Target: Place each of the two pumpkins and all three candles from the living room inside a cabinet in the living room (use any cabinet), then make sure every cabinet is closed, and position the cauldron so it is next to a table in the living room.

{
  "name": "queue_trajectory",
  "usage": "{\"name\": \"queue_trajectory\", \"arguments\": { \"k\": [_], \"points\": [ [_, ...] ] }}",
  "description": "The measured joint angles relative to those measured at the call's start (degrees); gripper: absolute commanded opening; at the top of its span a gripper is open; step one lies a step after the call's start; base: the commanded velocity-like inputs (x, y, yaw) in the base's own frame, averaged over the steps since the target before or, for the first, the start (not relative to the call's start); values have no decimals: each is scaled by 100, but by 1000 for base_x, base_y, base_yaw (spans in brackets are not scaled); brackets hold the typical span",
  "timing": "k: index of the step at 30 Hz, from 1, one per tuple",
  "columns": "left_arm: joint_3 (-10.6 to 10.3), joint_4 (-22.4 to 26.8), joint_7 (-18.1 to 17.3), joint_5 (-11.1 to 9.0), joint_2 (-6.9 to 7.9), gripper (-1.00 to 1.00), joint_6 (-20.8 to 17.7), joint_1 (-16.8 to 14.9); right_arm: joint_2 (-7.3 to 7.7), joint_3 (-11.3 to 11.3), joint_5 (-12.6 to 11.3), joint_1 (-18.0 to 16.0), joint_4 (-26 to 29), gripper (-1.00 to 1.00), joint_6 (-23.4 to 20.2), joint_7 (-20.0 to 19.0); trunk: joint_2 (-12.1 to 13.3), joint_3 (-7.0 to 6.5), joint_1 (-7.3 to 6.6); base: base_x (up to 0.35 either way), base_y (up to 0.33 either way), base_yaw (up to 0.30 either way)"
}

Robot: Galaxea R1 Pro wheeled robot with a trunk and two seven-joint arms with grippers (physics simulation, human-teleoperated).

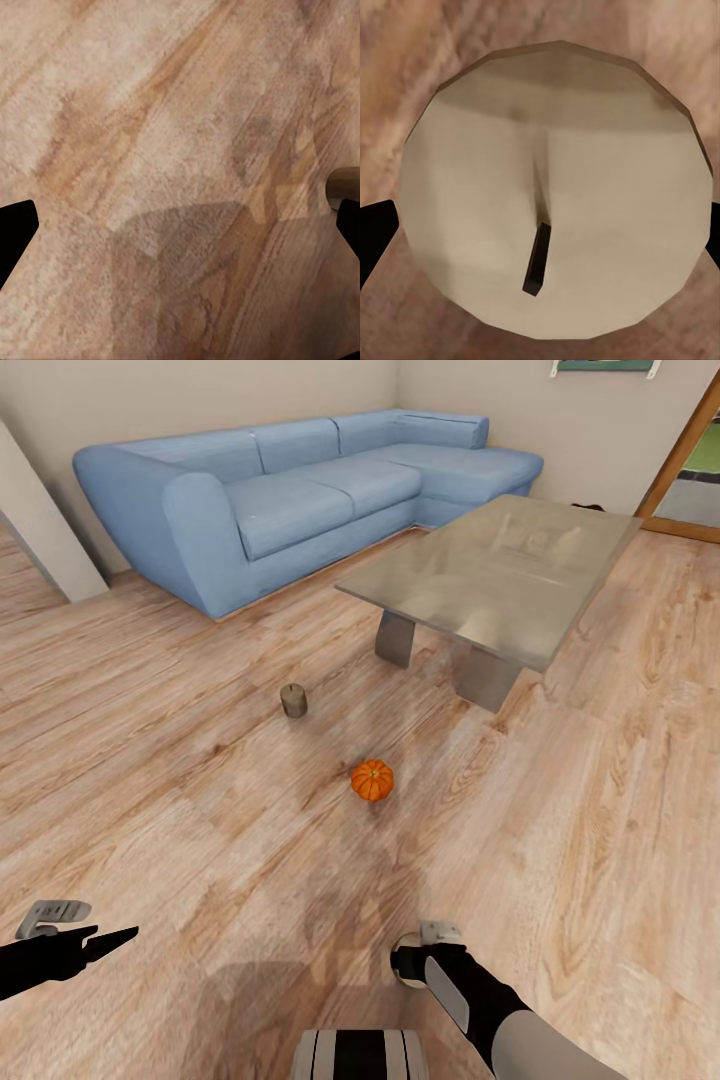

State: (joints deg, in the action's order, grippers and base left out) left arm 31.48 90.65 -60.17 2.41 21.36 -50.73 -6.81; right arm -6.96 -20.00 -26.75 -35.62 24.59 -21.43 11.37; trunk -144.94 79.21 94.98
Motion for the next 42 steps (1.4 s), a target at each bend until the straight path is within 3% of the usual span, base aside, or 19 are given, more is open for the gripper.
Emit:
{"name": "queue_trajectory", "arguments": {
  "k": [6,13,17,19,21,23,26,29,31,33,38,42],
  "points": [
    [0,-6,17,5,0,100,-7,0,14,3,-34,-7,8,-100,-18,22,-1,-1,-2,0,0,0],
    [0,-24,70,85,6,100,22,1,144,26,21,0,13,-100,-27,24,9,-154,-18,0,0,0],
    [54,-45,233,645,9,100,70,-6,263,32,-3,9,48,-100,-26,7,15,-243,-29,0,0,0],
    [141,-80,494,977,5,100,178,-10,285,33,-7,11,67,-100,-30,3,17,-288,-34,0,0,0],
    [232,-210,1034,1295,2,100,546,-17,301,33,-10,12,92,-100,-33,0,20,-332,-39,0,0,0],
    [265,-330,1496,1405,1,100,765,-21,307,33,-22,13,104,-100,-34,-5,23,-376,-44,0,0,0],
    [280,-475,2129,1469,-4,100,949,-23,307,32,-35,14,150,-100,-35,-10,27,-443,-52,0,0,0],
    [280,-818,2992,1507,-24,100,1116,-26,307,10,-54,23,441,-100,-175,-13,31,-509,-60,0,0,0],
    [280,-1185,3484,1512,-37,100,1220,-32,301,-5,-60,40,827,-100,-445,-15,33,-554,-65,0,0,0],
    [280,-1604,3938,1492,-54,100,1349,-71,308,-11,-61,78,1625,-100,-838,-15,36,-598,-70,0,0,0],
    [274,-1781,4220,1439,-179,100,1412,-147,349,8,-32,254,2351,-100,-1262,-13,43,-709,-83,0,0,0],
    [267,-1787,4263,1432,-526,100,1404,-432,369,21,-21,304,2513,-100,-1358,-12,48,-798,-93,0,0,0]
  ]
}}
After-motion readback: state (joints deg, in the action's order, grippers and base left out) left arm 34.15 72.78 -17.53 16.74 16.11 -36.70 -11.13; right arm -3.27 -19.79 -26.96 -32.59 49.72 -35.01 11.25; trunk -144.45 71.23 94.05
